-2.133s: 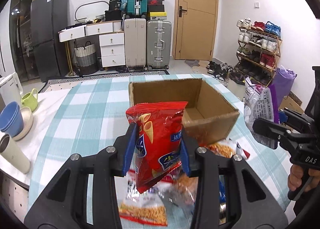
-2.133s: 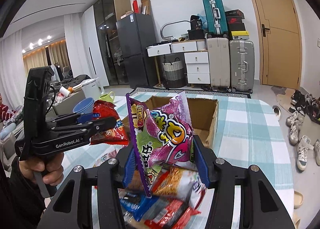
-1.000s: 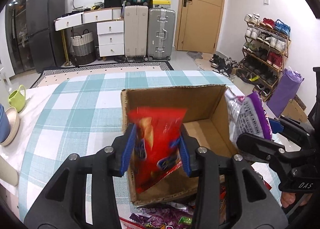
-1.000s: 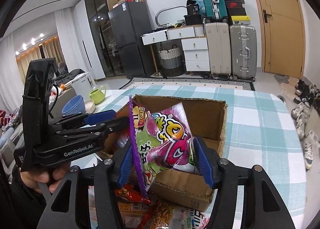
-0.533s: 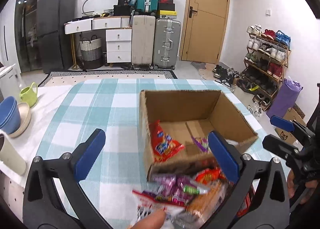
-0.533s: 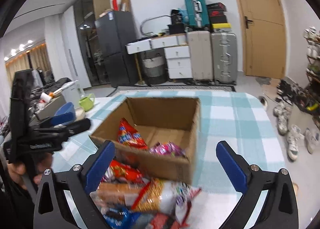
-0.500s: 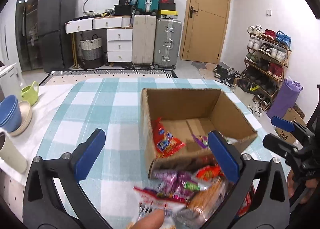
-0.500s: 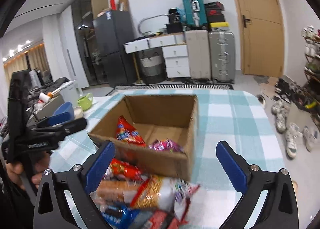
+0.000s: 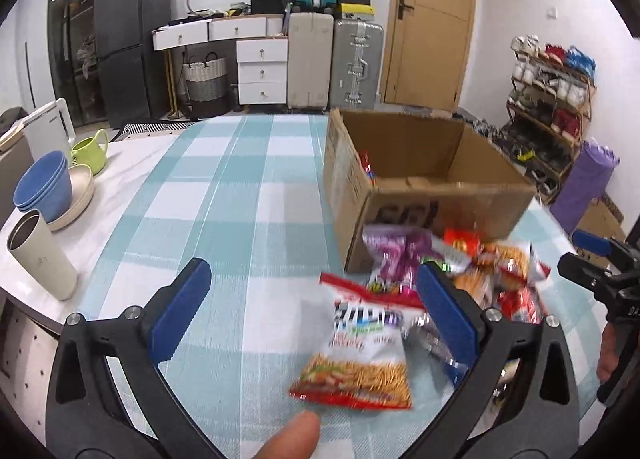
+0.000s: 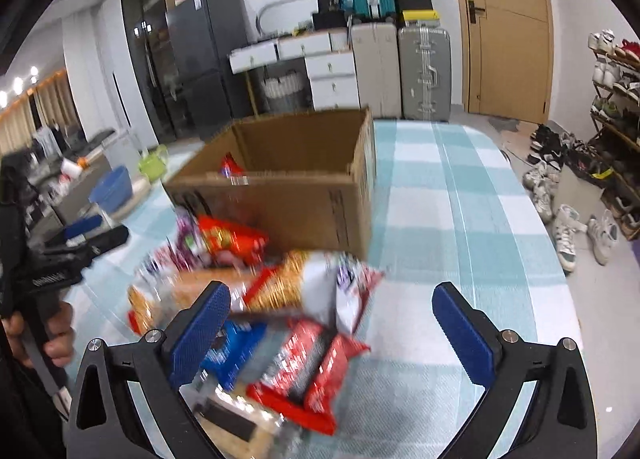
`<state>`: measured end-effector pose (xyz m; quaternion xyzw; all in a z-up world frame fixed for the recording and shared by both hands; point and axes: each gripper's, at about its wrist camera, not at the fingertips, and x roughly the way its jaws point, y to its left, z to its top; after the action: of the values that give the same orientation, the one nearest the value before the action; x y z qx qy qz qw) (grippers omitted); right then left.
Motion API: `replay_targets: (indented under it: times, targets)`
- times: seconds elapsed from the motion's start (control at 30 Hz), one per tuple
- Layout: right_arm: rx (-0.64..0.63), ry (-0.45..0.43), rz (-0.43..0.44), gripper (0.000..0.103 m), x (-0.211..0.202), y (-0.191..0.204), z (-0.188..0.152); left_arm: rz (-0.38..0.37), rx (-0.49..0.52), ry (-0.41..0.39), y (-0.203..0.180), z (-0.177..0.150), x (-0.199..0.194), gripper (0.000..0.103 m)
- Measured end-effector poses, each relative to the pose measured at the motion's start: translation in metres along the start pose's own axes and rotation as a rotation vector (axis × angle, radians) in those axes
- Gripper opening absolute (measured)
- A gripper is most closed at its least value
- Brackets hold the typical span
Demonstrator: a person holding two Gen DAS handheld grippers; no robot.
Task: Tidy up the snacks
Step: 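Move the left gripper to the white noodle snack bag and close on it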
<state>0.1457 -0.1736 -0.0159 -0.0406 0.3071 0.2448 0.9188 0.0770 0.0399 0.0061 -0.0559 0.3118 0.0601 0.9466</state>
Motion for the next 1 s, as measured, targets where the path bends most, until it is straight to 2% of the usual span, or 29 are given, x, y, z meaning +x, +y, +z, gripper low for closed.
replay_targets:
  times: [0.07, 0.3, 0.47, 0.77, 1.0]
  targets:
    - [0.001, 0.024, -0.009, 0.103, 0.003, 0.002, -0.004, -0.003, 0.018, -0.009, -0.002, -0.006, -0.004, 0.102]
    - [0.019, 0.110, -0.006, 0.103, 0.020, 0.003, -0.015, 0.008, 0.051, 0.050, -0.005, -0.026, 0.000, 0.102]
    - [0.007, 0.146, -0.002, 0.103, 0.031, 0.007, -0.020, -0.011, 0.067, 0.092, -0.006, -0.033, 0.012, 0.102]
    - [0.015, 0.170, 0.001, 0.103, 0.038, 0.004, -0.023, -0.082, 0.038, 0.156, -0.008, -0.041, 0.032, 0.102]
    - [0.014, 0.181, 0.013, 0.103, 0.041, 0.003, -0.024, -0.097, 0.054, 0.175, -0.013, -0.043, 0.043, 0.102]
